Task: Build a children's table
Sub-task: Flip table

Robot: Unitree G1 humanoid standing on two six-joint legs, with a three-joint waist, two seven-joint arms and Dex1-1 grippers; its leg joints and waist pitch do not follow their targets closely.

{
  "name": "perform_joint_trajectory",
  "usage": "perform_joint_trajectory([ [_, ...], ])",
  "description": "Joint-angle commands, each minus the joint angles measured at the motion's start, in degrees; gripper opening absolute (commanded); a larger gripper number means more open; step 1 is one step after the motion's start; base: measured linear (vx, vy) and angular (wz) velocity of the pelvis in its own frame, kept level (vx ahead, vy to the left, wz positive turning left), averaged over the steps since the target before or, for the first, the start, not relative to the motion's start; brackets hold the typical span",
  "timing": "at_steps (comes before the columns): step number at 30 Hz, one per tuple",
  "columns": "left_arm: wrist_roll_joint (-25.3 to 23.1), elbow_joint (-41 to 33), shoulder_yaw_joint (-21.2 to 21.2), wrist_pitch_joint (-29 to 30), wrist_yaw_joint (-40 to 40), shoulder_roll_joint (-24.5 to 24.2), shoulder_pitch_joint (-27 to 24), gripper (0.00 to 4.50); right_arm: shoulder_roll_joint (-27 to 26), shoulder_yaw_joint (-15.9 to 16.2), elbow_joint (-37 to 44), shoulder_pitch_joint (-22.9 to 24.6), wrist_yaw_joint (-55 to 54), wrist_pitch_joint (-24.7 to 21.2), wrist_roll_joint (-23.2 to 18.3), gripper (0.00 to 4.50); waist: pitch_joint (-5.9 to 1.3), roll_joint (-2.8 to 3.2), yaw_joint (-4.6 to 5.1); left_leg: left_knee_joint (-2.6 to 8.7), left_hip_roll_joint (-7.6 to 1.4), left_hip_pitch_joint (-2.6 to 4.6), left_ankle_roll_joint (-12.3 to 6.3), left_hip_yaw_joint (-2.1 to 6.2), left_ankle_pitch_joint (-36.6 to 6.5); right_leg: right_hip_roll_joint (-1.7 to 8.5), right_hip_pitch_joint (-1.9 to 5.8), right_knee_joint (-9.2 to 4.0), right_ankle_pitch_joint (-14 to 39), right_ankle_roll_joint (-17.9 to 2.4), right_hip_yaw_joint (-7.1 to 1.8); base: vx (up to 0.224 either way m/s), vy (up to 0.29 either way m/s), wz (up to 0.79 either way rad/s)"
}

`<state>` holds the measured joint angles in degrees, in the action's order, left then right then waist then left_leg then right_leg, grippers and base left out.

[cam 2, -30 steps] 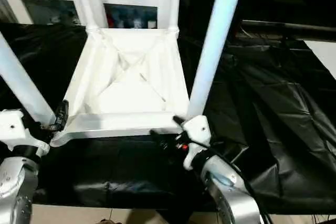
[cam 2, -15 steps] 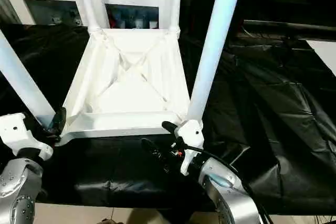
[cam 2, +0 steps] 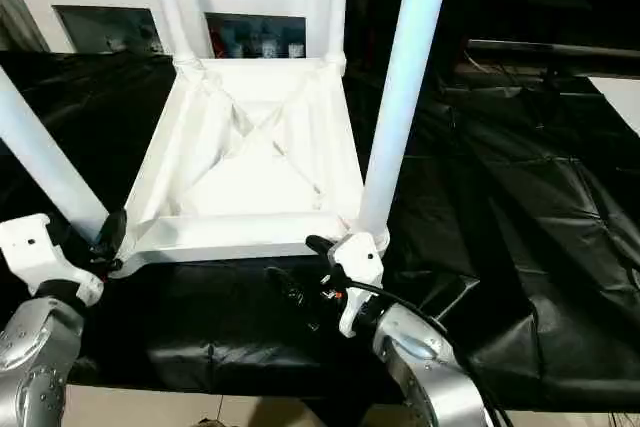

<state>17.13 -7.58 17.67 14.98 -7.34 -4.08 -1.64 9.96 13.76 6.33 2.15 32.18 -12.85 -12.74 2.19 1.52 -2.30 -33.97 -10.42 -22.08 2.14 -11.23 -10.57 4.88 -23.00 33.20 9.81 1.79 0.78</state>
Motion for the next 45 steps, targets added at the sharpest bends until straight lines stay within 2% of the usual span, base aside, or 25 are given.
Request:
perform_joint_trajectory([
  [1,7.0,0.4,0.6,0.1,-0.7,2.5,2.1,2.27,-0.1,0.0,-0.1,-0.2,-0.6,0.2,0.5,3.94,-2.89,-0.27,-0.04,4.78,-2.11,0.89,0.48,1.49,-19.1,1.66,1.61,-3.76,13.8,-7.8,-0.97,0.0,0.0,0.0],
  [4,10.0,0.0,0.3,0.8,-1.9,4.2,2.7,2.27,-0.9,-0.8,-0.6,-0.2,-2.0,-1.2,0.1,3.94,-2.91,-0.17,-0.19,4.71,-2.13,0.91,0.18,1.43,-18.2,1.73,1.51,-3.73,13.9,-7.8,-1.03,0.0,0.0,0.0],
  [7,12.4,-0.5,-0.2,1.3,-2.9,6.2,3.2,2.27,-3.5,-4.0,-3.4,-2.0,-7.7,-4.4,0.1,3.94,-3.03,-0.74,-0.34,4.53,-2.03,0.98,-0.05,1.25,-17.2,1.67,1.36,-3.67,14.2,-8.4,-1.05,0.0,0.0,0.0],
  [8,13.0,-0.5,-0.3,1.3,-2.8,7.0,3.3,2.27,-4.5,-5.1,-4.3,-2.4,-9.1,-4.6,-0.4,3.94,-3.0,-0.51,-0.47,4.54,-2.02,1.0,0.0,1.26,-16.9,1.71,1.27,-3.59,14.3,-8.5,-1.08,0.0,0.0,0.0],
  [9,13.3,-0.7,-1.0,1.4,-3.4,7.7,3.4,2.27,-5.6,-6.3,-5.1,-3.0,-10.2,-4.8,-1.5,4.2,-3.02,-0.77,-0.62,4.48,-2.08,0.98,-0.03,1.19,-16.6,1.7,1.27,-3.64,14.2,-8.3,-1.06,0.0,0.0,0.0],
  [10,13.4,-0.7,-1.1,1.4,-3.7,7.9,3.5,2.27,-5.8,-6.5,-5.3,-3.2,-10.4,-4.9,-1.8,4.26,-3.05,-0.94,-0.77,4.44,-2.05,0.92,-0.19,1.12,-15.9,1.72,1.34,-3.56,13.8,-8.0,-1.09,0.0,0.0,0.0],
  [12,13.3,-0.9,-1.3,1.4,-2.9,8.8,3.8,2.27,-7.1,-7.6,-5.8,-3.8,-11.1,-4.5,-3.1,4.26,-3.23,-0.65,-1.08,4.32,-2.12,1.01,-0.37,1.13,-14.3,1.71,1.32,-3.29,11.6,-7.7,-1.09,0.0,0.0,0.0],
  [13,12.7,-1.0,-1.9,1.6,-3.2,8.7,3.9,2.27,-8.0,-8.4,-6.1,-4.4,-11.3,-4.5,-4.5,4.32,-3.24,-0.94,-0.96,4.35,-2.05,0.83,-0.63,1.11,-13.6,1.63,1.56,-3.19,10.3,-7.5,-1.01,0.0,0.0,0.0],
  [14,12.2,-0.9,-2.3,1.5,-3.3,8.7,4.1,2.27,-8.6,-8.9,-6.1,-4.7,-11.2,-4.5,-5.6,4.47,-3.23,-0.9,-0.94,4.36,-2.09,0.84,-0.78,1.11,-13.5,1.65,1.54,-3.17,10.0,-7.5,-1.02,0.0,0.0,0.0],
  [16,11.3,-0.6,-2.9,1.3,-3.3,8.7,4.4,2.27,-9.8,-9.7,-5.9,-5.4,-10.3,-4.5,-8.4,4.5,-3.2,-1.01,-0.91,4.35,-2.11,0.8,-1.17,1.11,-13.2,1.71,1.59,-3.17,9.9,-7.3,-1.0,0.0,0.0,0.0],
  [18,10.4,0.2,-3.5,0.9,-3.0,9.1,5.3,2.27,-11.8,-10.3,-4.6,-6.1,-6.3,-4.9,-13.9,4.5,-3.02,-1.11,-0.91,4.39,-2.21,0.85,-1.7,1.13,-13.7,1.85,1.5,-3.3,11.2,-6.9,-1.06,0.0,0.0,0.0],
  [21,10.1,0.8,-3.6,0.8,-2.7,8.9,6.2,2.27,-13.6,-11.3,-4.0,-6.3,-4.8,-6.5,-16.9,4.5,-2.61,-1.22,-1.08,4.64,-2.18,0.86,-1.24,1.09,-14.6,1.74,1.23,-3.56,13.2,-6.5,-1.1,0.0,0.0,0.0],
  [25,10.6,0.1,-4.7,1.0,-3.1,8.6,6.3,2.27,-15.8,-12.9,-7.0,-7.8,-7.5,-6.0,-16.7,4.5,-2.23,-0.95,-1.08,5.05,-2.25,0.9,0.32,1.31,-16.1,1.66,1.04,-3.67,14.4,-6.1,-1.03,0.0,0.0,0.0],
  [27,10.6,-0.1,-4.8,1.1,-3.1,8.6,6.2,2.27,-16.1,-13.2,-8.1,-8.4,-8.4,-5.7,-16.3,4.5,-2.14,-1.13,-0.89,5.14,-2.15,0.81,0.89,1.32,-17.0,1.72,1.11,-3.68,15.0,-6.0,-1.02,0.0,0.0,0.0],
  [30,10.5,-0.8,-5.2,1.3,-3.3,9.0,5.6,2.27,-17.6,-15.1,-12.1,-10.7,-12.0,-5.4,-16.4,4.5,-1.54,-1.26,-0.53,5.51,-1.99,0.85,2.05,1.52,-21.5,1.83,0.83,-4.32,21.6,-4.7,-0.96,0.0,0.0,0.0],
  [31,10.4,-0.9,-5.2,1.3,-3.3,9.1,5.6,2.27,-17.9,-15.5,-12.7,-11.2,-12.3,-5.4,-16.9,4.5,-1.54,-1.3,-0.4,5.44,-1.95,1.21,2.75,1.56,-23.0,1.87,0.51,-4.63,24.4,-4.0,-0.95,-0.053,-0.004,0.01],
  [33,10.1,-0.6,-4.7,0.9,-2.8,9.4,6.1,2.27,-19.3,-17.9,-15.3,-13.7,-13.4,-5.6,-19.3,4.5,-1.29,-1.44,-0.52,5.35,-1.95,1.57,2.92,1.52,-24.1,1.8,-0.01,-4.94,25.5,-3.4,-1.08,-0.026,-0.002,0.01],
  [34,10.1,-0.4,-4.6,0.8,-2.6,9.4,6.2,2.27,-19.4,-18.2,-15.7,-14.0,-13.6,-5.7,-19.4,4.5,-1.24,-1.62,-0.44,5.48,-1.94,1.19,2.85,1.65,-23.7,1.85,0.31,-4.8,25.4,-3.0,-0.98,0.0,0.0,0.0],
  [35,10.1,0.0,-4.2,0.6,-2.4,9.5,6.5,2.27,-20.0,-19.1,-16.7,-15.0,-13.5,-5.6,-20.5,4.5,-1.27,-1.86,-0.46,5.5,-1.97,1.04,2.75,1.62,-22.9,1.87,0.37,-4.76,24.5,-2.9,-0.94,0.0,0.0,0.0],
  [36,10.1,0.0,-4.2,0.6,-2.4,9.5,6.5,2.27,-20.0,-19.1,-16.7,-15.0,-13.5,-5.6,-20.5,4.5,-1.28,-1.82,-0.52,5.49,-1.98,1.04,2.67,1.6,-22.5,1.88,0.36,-4.72,24.1,-2.9,-0.99,0.0,0.0,0.0],
  [37,10.2,0.2,-4.0,0.4,-2.3,9.5,6.7,2.27,-20.2,-19.4,-16.8,-15.3,-13.8,-5.9,-21.1,4.5,-1.26,-2.14,-0.56,5.43,-2.02,1.02,2.42,1.45,-21.7,1.8,0.28,-4.71,23.0,-2.9,-1.07,0.0,0.0,0.0],
  [40,10.2,0.4,-3.8,0.2,-2.4,9.4,7.2,2.27,-20.5,-19.7,-16.6,-15.9,-12.0,-6.0,-23.0,4.5,-1.46,-2.02,-0.76,5.39,-2.14,0.83,1.92,1.44,-19.2,1.87,0.55,-4.19,19.5,-3.8,-1.09,0.0,0.0,0.0],
  [41,10.1,0.3,-4.1,0.3,-2.5,9.5,7.2,2.27,-21.1,-20.3,-17.0,-16.7,-11.1,-6.2,-25.1,4.5,-1.56,-2.07,-0.88,5.27,-2.17,0.69,1.28,1.32,-16.9,1.8,0.71,-3.79,15.4,-4.6,-1.08,0.0,0.0,0.0],
  [43,10.3,0.1,-4.4,0.4,-2.8,9.6,7.0,2.27,-21.6,-21.0,-17.9,-17.7,-11.4,-5.7,-25.9,4.5,-1.74,-2.06,-0.89,5.12,-2.13,0.53,0.63,1.29,-14.9,1.81,0.96,-3.39,12.4,-5.7,-1.0,0.0,0.0,0.0],
  [45,11.0,-0.2,-5.5,0.8,-4.1,9.6,6.7,2.27,-23.2,-23.9,-22.5,-21.7,-13.5,-4.4,-28.0,4.5,-2.0,-1.97,-0.82,4.82,-2.07,0.56,-0.19,1.15,-12.7,1.81,1.02,-2.94,8.9,-7.3,-0.98,0.0,0.0,0.0],
])
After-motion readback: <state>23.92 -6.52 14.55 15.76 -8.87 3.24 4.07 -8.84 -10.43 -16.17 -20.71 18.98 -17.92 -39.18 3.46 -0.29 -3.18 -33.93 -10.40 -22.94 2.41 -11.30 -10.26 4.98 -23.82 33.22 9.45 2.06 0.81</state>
